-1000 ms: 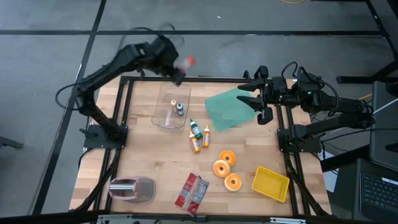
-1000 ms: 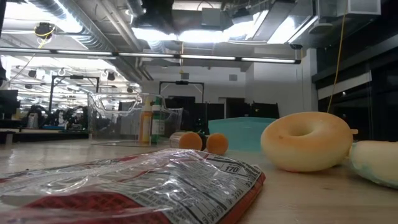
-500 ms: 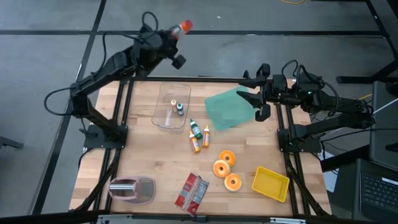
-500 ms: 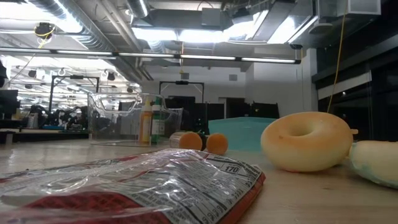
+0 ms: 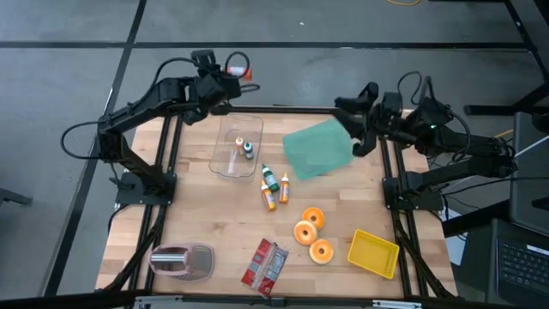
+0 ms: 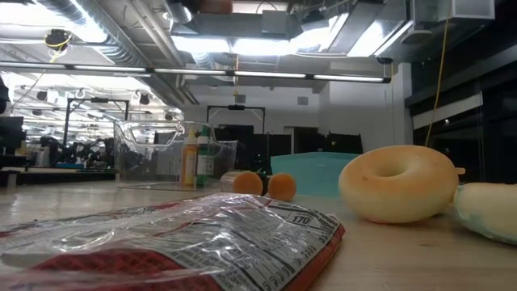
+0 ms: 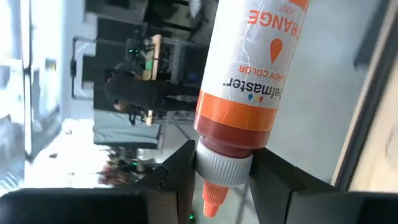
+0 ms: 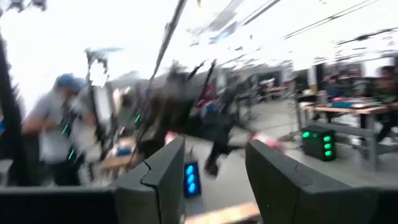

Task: Pick & Place Food Item
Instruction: Put the orange food coloring bottle into the transparent bin

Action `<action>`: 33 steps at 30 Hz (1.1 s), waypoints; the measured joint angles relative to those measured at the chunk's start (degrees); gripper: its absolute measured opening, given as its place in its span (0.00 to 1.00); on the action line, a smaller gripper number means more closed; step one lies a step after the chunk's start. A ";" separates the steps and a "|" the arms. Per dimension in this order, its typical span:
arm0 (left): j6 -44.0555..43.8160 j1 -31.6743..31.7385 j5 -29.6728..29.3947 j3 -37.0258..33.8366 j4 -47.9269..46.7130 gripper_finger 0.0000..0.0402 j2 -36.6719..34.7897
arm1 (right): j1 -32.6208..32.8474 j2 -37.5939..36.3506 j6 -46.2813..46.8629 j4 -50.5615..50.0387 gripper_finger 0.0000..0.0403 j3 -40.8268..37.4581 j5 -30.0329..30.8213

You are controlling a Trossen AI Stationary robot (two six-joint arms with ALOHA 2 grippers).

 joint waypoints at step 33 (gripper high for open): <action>-13.93 -12.94 30.53 -22.21 -20.74 0.28 16.05 | 0.00 0.00 4.90 9.71 0.42 0.00 5.77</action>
